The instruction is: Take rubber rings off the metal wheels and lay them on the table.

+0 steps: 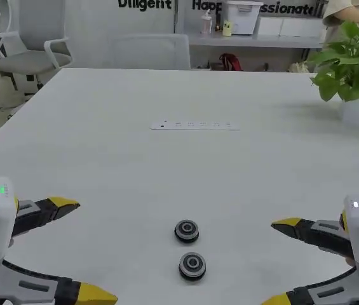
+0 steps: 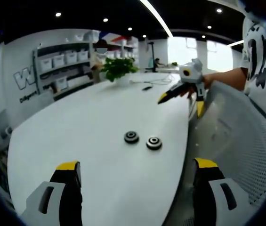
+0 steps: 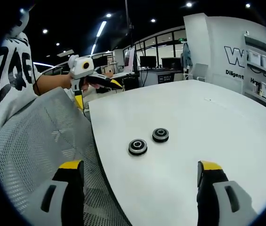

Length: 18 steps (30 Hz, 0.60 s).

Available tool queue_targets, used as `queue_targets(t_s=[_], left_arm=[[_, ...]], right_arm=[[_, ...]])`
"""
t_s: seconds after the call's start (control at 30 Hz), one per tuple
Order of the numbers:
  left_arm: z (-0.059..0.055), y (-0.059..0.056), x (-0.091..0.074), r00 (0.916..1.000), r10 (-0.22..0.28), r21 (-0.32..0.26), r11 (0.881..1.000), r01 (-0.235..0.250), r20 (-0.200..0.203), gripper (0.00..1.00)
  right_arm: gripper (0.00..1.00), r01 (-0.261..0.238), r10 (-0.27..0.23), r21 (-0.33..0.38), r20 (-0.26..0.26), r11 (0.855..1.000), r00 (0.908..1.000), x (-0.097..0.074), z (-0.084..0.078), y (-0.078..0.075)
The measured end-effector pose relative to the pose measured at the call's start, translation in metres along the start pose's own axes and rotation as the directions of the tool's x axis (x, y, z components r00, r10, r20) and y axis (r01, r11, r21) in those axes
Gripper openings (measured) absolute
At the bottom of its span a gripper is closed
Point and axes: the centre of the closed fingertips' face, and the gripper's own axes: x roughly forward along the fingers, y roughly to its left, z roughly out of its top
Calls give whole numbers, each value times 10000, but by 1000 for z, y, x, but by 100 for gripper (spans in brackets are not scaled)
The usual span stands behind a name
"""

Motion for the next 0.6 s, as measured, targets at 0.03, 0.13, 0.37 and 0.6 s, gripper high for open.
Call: queue_targets(t_s=[0.03,0.13,0.37,0.6], left_arm=[[0,0,0,10000,1,1,10000,-1,4,100],[0,1,1,10000,1,12,10000,-1,-9,100],[0,2,1,10000,-10,14,10000,10,-8,99],[0,3,2,10000,-41,9,10000,41,-42,99]], right_arm=[[98,-2,2,10,9,10000,10000,0,0,0],[98,-9,9,0,4,10000,10000,0,0,-1],[98,-27,27,8,14,10000,10000,1,1,-1],[98,-45,45,40,2,10000,10000,1,0,-1]])
